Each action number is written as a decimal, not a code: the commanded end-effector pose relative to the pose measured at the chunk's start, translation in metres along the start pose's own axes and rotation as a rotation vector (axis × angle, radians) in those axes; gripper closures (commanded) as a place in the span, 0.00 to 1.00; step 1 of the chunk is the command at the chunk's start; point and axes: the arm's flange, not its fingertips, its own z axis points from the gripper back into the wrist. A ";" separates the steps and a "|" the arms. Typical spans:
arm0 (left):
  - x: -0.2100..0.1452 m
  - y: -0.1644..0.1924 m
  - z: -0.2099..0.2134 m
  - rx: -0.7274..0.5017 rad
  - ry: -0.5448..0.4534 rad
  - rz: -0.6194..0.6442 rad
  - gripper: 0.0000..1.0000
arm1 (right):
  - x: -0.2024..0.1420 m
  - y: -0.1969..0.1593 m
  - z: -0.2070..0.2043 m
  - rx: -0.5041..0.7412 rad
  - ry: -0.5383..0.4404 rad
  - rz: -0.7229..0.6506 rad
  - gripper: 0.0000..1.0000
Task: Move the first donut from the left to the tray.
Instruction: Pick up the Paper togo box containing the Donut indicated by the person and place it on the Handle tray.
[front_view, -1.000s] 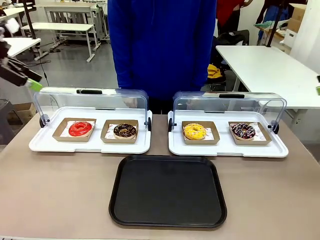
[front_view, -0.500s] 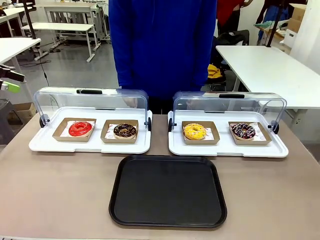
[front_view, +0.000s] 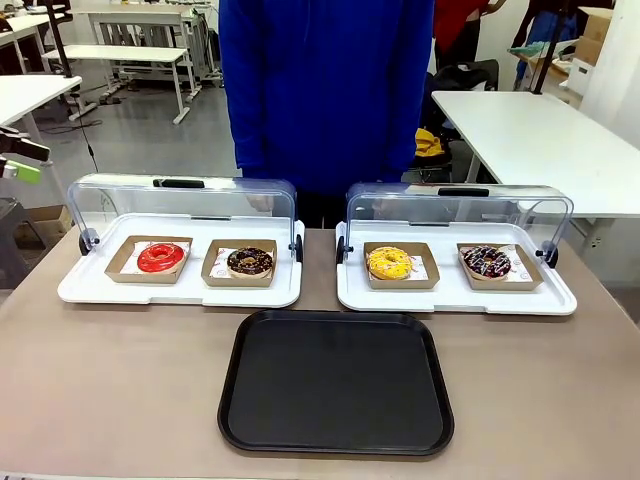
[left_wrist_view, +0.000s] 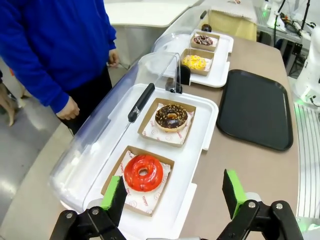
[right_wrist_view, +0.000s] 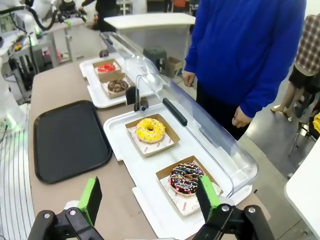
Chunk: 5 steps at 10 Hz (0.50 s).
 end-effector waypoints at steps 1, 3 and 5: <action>-0.001 0.000 0.000 -0.009 -0.012 -0.004 0.00 | 0.001 -0.001 0.000 -0.005 -0.027 0.034 0.00; -0.001 0.000 0.000 -0.009 -0.012 -0.004 0.00 | 0.001 -0.001 0.000 -0.005 -0.027 0.034 0.00; -0.001 0.000 0.000 -0.009 -0.012 -0.004 0.00 | 0.001 -0.001 0.000 -0.005 -0.027 0.034 0.00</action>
